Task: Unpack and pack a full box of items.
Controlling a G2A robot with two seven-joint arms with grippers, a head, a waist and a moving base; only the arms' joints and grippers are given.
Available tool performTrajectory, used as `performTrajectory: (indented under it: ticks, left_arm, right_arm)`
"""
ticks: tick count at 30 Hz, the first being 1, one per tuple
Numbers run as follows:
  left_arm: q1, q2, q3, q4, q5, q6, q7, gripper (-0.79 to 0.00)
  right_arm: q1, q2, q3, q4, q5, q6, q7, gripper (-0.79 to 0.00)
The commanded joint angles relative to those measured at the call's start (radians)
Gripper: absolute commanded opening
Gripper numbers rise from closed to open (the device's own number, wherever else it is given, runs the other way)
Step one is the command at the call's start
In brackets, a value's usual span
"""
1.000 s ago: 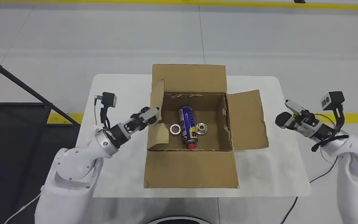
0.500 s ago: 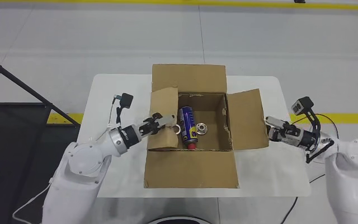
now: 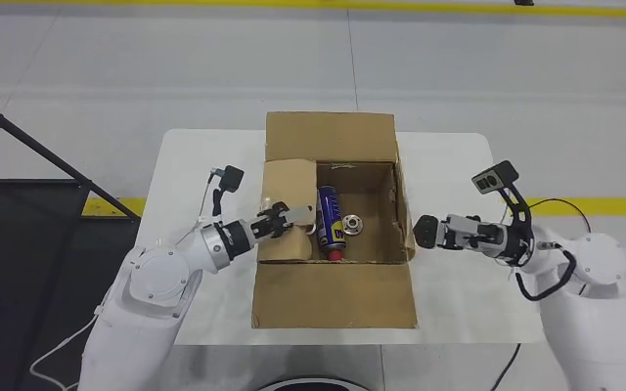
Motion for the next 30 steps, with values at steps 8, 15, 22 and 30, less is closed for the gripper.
performTrajectory:
  ticks: [8, 15, 22, 30]
  left_arm:
    - [-0.006, 0.007, 0.019, 0.011, 0.005, 0.005, -0.023, 0.000]
    - [-0.011, 0.011, 0.028, 0.016, -0.004, 0.006, -0.037, 0.000]
    - [-0.005, 0.016, 0.028, 0.006, -0.012, 0.011, -0.036, 0.000]
    - [-0.002, 0.022, 0.029, -0.002, -0.014, 0.019, -0.029, 0.000]
  right_arm:
    - [0.043, -0.016, -0.143, 0.020, -0.068, -0.041, -0.085, 0.000]
    - [0.060, -0.018, -0.203, 0.025, -0.160, -0.019, -0.123, 0.000]
    - [0.067, -0.015, -0.226, 0.019, -0.220, 0.004, -0.139, 0.000]
    - [0.077, -0.011, -0.233, 0.017, -0.231, 0.017, -0.142, 0.000]
